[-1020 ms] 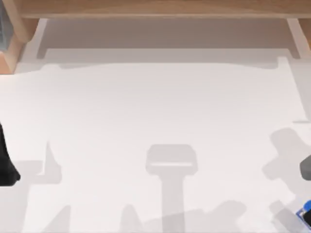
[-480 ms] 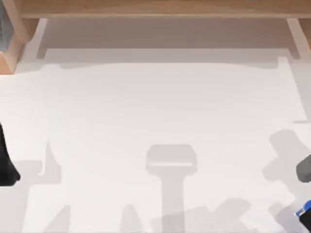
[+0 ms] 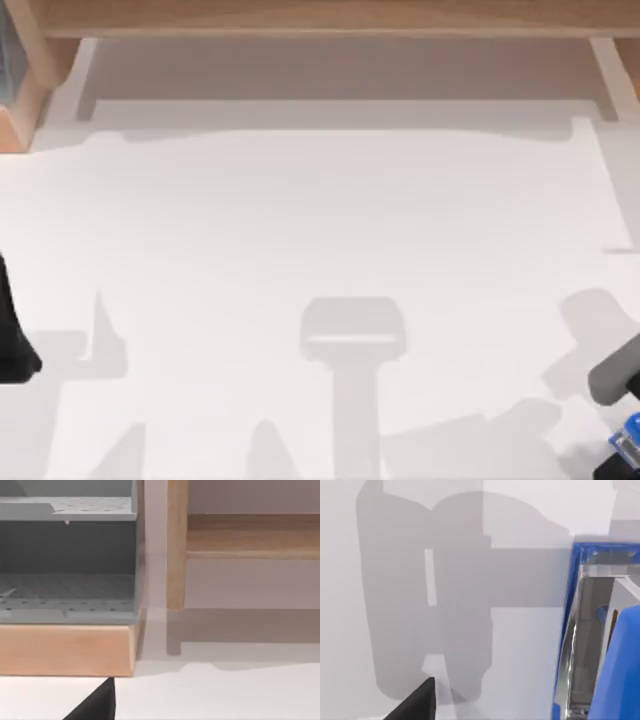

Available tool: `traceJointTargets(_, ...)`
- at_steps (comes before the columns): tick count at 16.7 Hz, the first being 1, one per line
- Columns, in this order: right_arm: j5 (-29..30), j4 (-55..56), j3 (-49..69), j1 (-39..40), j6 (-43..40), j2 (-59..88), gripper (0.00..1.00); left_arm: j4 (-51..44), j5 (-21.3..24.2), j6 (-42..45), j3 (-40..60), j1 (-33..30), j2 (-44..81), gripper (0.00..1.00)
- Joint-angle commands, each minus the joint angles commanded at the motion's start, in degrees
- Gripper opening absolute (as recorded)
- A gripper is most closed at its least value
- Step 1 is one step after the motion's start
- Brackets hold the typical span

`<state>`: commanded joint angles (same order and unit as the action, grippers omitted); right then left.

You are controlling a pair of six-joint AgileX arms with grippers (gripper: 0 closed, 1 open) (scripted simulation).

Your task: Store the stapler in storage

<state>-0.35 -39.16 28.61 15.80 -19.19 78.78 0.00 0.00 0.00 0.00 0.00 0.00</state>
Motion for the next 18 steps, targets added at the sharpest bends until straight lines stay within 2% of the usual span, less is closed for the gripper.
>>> traceJointTargets(4, 0.0, 0.4, -0.3, 0.0, 0.0, 0.2, 1.0, 0.0, 0.0, 0.0, 0.0, 0.0, 0.0, 1.0)
traceJointTargets(17, 0.0, 0.4, -0.3, 0.0, 0.0, 0.2, 0.02, 0.0, 0.0, 0.0, 0.0, 0.0, 0.0, 1.0)
traceJointTargets(18, 0.0, 0.4, -0.3, 0.0, 0.0, 0.2, 0.0, 0.0, 0.0, 0.0, 0.0, 0.0, 0.0, 1.0)
